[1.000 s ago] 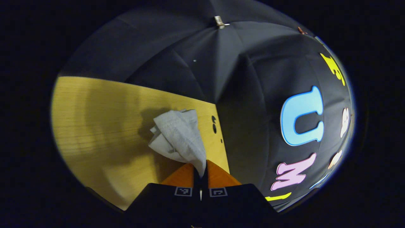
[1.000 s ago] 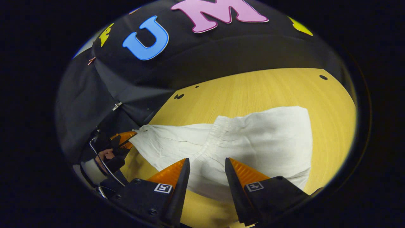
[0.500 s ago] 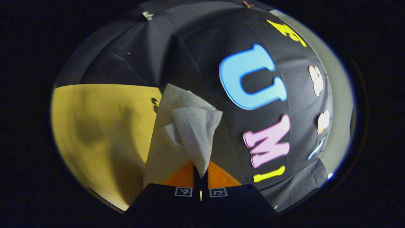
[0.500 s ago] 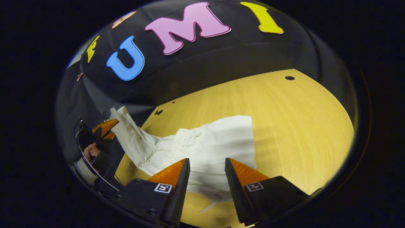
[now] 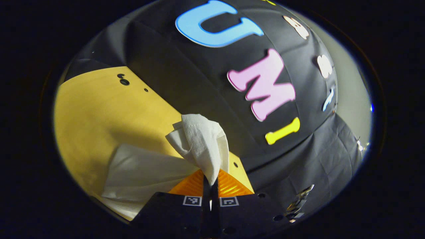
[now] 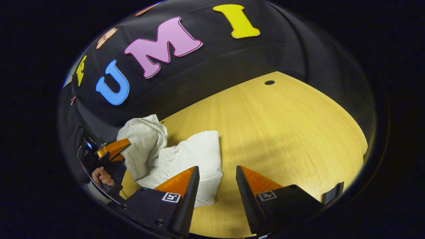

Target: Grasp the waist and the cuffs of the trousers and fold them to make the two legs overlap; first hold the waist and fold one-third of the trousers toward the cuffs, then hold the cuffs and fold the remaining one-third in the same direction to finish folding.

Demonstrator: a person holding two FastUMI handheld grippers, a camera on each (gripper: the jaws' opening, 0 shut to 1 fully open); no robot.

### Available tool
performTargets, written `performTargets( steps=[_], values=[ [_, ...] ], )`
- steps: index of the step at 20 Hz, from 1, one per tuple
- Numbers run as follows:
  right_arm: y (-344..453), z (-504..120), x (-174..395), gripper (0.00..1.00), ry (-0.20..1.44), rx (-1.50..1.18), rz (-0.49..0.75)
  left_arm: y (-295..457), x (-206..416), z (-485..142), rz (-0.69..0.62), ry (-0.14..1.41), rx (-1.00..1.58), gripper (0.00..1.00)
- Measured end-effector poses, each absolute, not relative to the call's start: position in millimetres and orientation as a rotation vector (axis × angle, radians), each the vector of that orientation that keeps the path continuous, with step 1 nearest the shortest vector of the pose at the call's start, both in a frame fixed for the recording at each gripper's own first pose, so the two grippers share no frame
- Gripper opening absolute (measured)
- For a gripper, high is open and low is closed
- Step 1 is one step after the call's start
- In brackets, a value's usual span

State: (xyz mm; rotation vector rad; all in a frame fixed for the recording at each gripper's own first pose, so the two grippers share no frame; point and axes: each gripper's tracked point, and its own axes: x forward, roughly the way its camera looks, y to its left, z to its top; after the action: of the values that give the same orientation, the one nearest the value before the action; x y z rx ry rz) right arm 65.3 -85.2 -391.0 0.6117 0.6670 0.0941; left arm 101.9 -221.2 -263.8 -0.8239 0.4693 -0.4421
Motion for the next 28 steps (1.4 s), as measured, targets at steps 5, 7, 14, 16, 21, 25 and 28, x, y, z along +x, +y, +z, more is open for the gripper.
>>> performTargets(
  steps=[5,7,14,16,21,25,28],
  values=[
    [-119.1,-399.3,55.4,0.69,0.674,0.634,0.055,-276.6,73.9,-320.6,-0.494,0.588,-0.626,0.06],
    [-128.2,-402.0,54.8,0.69,0.677,0.641,0.044,-289.7,64.5,-344.7,-0.504,0.622,-0.538,0.06],
    [-145.1,-398.6,62.1,0.69,0.668,0.64,0.049,-312.7,40.2,-399.8,-0.617,0.594,0.137,0.05],
    [-144.7,-394.8,62.1,0.69,0.662,0.65,0.051,-312.6,37.8,-400.9,-0.62,0.572,0.284,0.06],
    [-131.3,-385.8,62.8,0.69,0.659,0.645,0.082,-317.0,29.7,-393.5,-0.659,0.575,0.358,0.41],
    [-118.6,-370.9,62.4,0.69,0.653,0.646,0.1,-307.6,28.0,-364.6,-0.638,0.566,0.318,0.94],
    [-98.6,-354.4,61.3,0.69,0.642,0.648,0.132,-293.3,27.4,-333.9,-0.621,0.549,0.256,0.98]
  ],
)
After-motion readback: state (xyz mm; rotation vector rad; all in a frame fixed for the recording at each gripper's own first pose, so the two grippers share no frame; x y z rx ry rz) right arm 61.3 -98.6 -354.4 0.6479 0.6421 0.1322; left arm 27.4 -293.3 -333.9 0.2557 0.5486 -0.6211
